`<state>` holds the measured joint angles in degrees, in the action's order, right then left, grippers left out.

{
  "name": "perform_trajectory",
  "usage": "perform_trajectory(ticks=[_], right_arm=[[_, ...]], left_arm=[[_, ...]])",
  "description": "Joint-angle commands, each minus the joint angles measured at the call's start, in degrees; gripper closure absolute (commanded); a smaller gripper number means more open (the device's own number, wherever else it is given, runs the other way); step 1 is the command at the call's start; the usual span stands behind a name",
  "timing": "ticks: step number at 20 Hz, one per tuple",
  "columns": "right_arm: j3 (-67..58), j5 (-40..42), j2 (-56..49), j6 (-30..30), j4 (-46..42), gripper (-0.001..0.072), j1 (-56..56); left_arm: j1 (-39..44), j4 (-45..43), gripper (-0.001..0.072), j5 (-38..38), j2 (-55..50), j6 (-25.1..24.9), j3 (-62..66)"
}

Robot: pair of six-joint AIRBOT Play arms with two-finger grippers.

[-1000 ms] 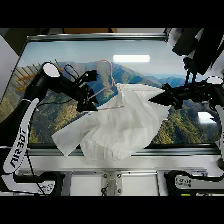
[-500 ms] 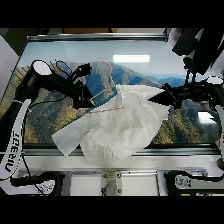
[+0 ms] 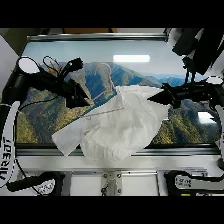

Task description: Fold the clothes and pants, and hang the long-sleeved shirts on hangers.

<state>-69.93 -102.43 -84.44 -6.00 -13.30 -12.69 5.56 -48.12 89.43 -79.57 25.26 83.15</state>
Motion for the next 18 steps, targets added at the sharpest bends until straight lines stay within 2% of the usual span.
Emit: perform_trajectory(ticks=[1, 5, 10, 14, 18], right_arm=[[-0.04, 0.63, 0.07, -0.22, 0.09, 0.0705, -0.04], [-0.04, 0.59, 0.66, -0.17, 0.33, 0.0706, -0.09], [-0.07, -0.57, 5.01, 0.02, 2.23, 0.0707, -0.11], [-0.07, -2.03, 10.43, -0.70, 2.25, 0.0706, -0.92], [-0.04, -3.06, 15.43, -4.68, 2.21, 0.0707, -2.21]], left_arm=[[-0.35, 0.09, 0.0301, 0.63, 3.13, 4.39, -0.02], [-2.84, 0.15, 0.0301, -0.20, 7.23, 8.15, -0.02], [-9.90, 0.11, 0.0302, -7.61, 11.39, 17.68, -0.02], [-12.72, 0.00, 0.0301, -12.20, 10.91, 28.89, -0.07], [-9.05, 0.22, 0.0298, -15.19, 7.19, 38.49, -0.07]])
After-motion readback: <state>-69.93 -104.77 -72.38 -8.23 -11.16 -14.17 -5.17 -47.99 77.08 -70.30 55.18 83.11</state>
